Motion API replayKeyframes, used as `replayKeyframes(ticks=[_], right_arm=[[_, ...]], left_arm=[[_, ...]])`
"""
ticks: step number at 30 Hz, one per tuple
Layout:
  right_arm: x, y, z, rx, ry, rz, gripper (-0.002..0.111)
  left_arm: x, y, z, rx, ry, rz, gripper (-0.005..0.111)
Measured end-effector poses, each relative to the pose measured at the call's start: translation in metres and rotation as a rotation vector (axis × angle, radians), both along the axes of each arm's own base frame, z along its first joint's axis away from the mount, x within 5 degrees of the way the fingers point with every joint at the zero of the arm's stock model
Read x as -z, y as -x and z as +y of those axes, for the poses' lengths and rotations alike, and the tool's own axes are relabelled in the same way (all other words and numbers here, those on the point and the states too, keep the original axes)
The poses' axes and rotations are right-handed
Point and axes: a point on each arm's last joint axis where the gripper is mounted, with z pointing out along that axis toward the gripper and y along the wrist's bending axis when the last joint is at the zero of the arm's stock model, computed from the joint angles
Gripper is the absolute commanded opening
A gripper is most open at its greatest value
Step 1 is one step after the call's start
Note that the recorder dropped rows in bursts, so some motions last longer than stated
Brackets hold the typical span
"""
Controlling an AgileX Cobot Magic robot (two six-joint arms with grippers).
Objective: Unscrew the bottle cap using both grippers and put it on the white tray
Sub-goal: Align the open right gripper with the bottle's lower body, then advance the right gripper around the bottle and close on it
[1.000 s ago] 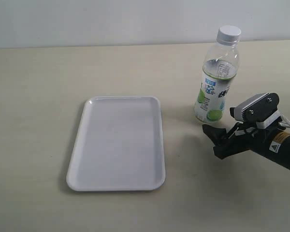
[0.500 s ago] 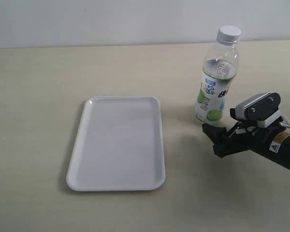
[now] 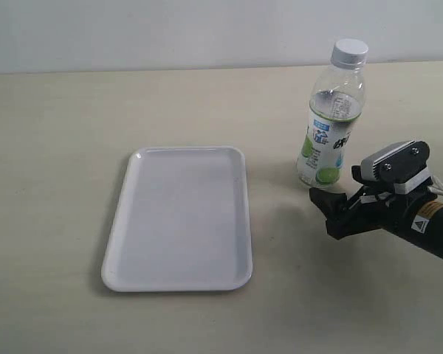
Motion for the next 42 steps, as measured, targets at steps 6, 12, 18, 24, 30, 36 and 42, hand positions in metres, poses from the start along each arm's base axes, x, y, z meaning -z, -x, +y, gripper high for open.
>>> replayKeyframes(ticks=[6,12,18,24,30,36,42], right_arm=[[-0.002,-0.008,0.002,-0.041,0.016,-0.038,0.08],[-0.004,-0.013,0.002,-0.042,0.014,-0.054,0.08],[-0.006,-0.019,0.001,-0.008,-0.038,-0.051,0.08],[-0.008,-0.024,0.003,-0.036,-0.046,-0.069,0.08],[-0.008,-0.025,0.003,-0.037,-0.048,-0.071,0.08],[-0.008,-0.025,0.003,-0.036,-0.048,-0.071,0.08],[-0.009,-0.028,0.002,-0.037,-0.047,-0.081,0.08]], left_arm=[[0.0,0.0,0.0,0.0,-0.002,0.0,0.002],[0.0,0.0,0.0,0.0,-0.002,0.0,0.002],[0.0,0.0,0.0,0.0,-0.002,0.0,0.002],[0.0,0.0,0.0,0.0,-0.002,0.0,0.002],[0.0,0.0,0.0,0.0,-0.002,0.0,0.002],[0.0,0.0,0.0,0.0,-0.002,0.0,0.002],[0.0,0.0,0.0,0.0,-0.002,0.0,0.002]])
